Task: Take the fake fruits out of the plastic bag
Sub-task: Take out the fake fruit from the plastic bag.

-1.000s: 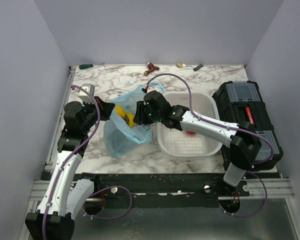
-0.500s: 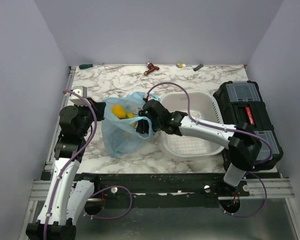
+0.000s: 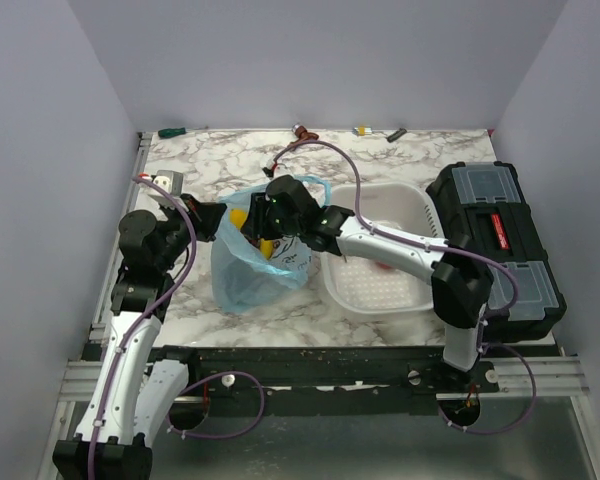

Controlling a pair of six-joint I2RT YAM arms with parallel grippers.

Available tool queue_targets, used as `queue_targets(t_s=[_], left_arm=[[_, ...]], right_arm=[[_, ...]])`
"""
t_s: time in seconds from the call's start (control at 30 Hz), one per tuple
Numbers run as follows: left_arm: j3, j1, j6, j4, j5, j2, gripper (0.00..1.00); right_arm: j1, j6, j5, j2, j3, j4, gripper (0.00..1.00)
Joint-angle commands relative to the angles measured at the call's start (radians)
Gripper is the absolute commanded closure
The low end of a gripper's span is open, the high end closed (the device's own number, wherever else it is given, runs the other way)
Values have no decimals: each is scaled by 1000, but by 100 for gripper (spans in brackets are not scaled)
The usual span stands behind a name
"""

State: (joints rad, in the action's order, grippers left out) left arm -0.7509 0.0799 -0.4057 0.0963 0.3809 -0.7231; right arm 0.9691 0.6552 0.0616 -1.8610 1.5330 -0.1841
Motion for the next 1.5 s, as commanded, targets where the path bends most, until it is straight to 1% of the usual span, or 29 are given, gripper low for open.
queue_targets(t_s=[0.0, 0.1, 0.2, 0.27, 0.37, 0.5, 0.77, 0.93, 1.1, 1.23, 1.3, 1.4, 1.47], left_arm=[[13, -3, -35, -90, 122, -4, 100], [10, -3, -36, -87, 126, -10, 100], [12, -3, -39, -90, 132, -12, 100], [14, -3, -47, -91, 146, -16, 100], [12, -2, -54, -92, 159, -27, 100], [13, -2, -59, -92, 164, -29, 100], [7, 1, -83, -115, 203, -63, 100], [6, 1, -91, -115, 210, -79, 100], [6, 2, -93, -113, 214, -92, 100], [2, 3, -91, -99, 198, -94, 100], [-19, 11, -89, -23, 148, -98, 100], [-85, 18, -113, 211, -11, -100, 100], [-104, 18, -139, 330, -93, -82, 100]], right_arm=[[-1, -35, 47, -115, 84, 26, 56], [-1, -26, 68, -164, 100, 36, 55], [-1, 1, 74, -186, 69, 79, 53], [0, 24, 89, -200, 44, 104, 48], [-1, 65, 104, -224, 22, 106, 36], [-1, 107, 131, -249, 8, 76, 25], [0, 132, 136, -310, -10, 57, 12], [-1, 115, 109, -376, 13, 109, 11], [-1, 135, 159, -466, 97, 21, 12], [2, 113, 176, -478, 81, 16, 11], [5, 100, 184, -466, 64, 12, 10], [14, 99, 246, -423, 29, -32, 10], [16, 92, 261, -376, -5, -36, 9]])
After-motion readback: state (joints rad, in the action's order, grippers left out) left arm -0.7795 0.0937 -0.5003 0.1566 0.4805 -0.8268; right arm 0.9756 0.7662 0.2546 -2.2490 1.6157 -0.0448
